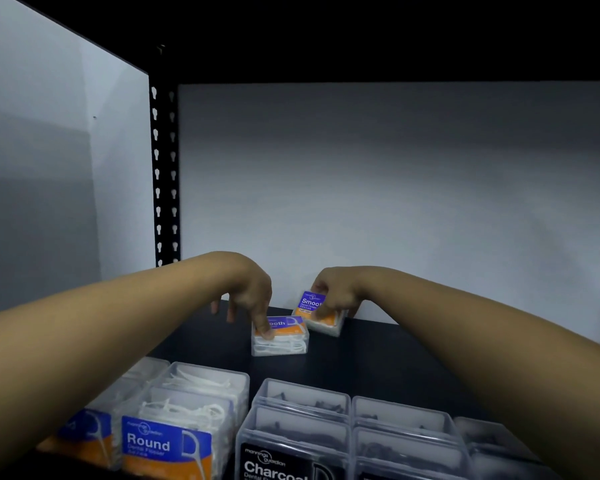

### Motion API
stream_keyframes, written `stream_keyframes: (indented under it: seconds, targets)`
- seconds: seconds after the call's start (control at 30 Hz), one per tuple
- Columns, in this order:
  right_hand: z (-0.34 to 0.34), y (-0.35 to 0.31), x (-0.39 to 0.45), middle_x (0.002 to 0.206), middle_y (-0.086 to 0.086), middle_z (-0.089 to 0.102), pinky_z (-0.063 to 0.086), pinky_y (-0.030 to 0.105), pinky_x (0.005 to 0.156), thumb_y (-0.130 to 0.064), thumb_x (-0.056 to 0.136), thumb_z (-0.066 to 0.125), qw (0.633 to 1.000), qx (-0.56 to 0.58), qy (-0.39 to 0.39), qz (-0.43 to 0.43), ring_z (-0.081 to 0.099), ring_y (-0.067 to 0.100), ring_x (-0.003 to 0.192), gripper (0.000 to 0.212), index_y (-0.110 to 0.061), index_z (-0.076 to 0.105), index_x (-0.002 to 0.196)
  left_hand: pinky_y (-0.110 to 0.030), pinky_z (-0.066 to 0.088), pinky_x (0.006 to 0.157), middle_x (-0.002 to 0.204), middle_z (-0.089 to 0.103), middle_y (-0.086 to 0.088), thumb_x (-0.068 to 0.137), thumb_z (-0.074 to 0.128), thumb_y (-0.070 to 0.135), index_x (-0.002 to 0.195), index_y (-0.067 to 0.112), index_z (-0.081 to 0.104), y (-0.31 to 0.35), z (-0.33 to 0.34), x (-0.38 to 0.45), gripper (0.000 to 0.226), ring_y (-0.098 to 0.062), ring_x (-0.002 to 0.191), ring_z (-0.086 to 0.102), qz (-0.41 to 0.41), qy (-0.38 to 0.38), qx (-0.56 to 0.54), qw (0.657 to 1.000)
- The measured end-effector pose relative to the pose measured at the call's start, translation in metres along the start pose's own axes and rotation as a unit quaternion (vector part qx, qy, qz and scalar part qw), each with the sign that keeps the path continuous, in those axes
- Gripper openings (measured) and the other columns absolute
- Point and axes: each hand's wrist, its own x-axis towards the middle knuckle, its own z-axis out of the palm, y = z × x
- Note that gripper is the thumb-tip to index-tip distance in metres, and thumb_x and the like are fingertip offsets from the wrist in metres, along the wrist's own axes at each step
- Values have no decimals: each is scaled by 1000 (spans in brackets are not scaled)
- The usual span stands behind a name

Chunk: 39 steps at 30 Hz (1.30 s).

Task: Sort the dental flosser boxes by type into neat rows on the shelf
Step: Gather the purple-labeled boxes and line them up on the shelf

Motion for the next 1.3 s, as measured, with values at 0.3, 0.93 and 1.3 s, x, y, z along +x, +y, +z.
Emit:
stream_keyframes:
  seconds: [0.3,0.93,1.3]
  targets:
    - [1,5,-21,116,5,54,63,40,72,-18,85,84,996,-64,12,-62,63,25,91,70,-36,38,135,-50,57,94,114,57,0,80,80,46,126,15,61,-4,3,0,59,-27,110,70,-1,12,-7,1000]
    - [22,15,-17,134,8,60,56,43,94,-37,90,78,993,-96,5,-74,60,29,112,64,-33,40,141,-47,57,97,124,63,3,75,83,46,129,25,59,-4,6,13,62,-21,115,61,88,65,-77,991]
    - [23,17,-12,134,10,56,61,47,90,-32,91,77,995,-75,-13,-64,61,32,113,66,-33,36,143,-39,58,94,122,69,-2,75,87,31,123,23,53,4,11,15,59,-24,110,68,125,53,-91,987]
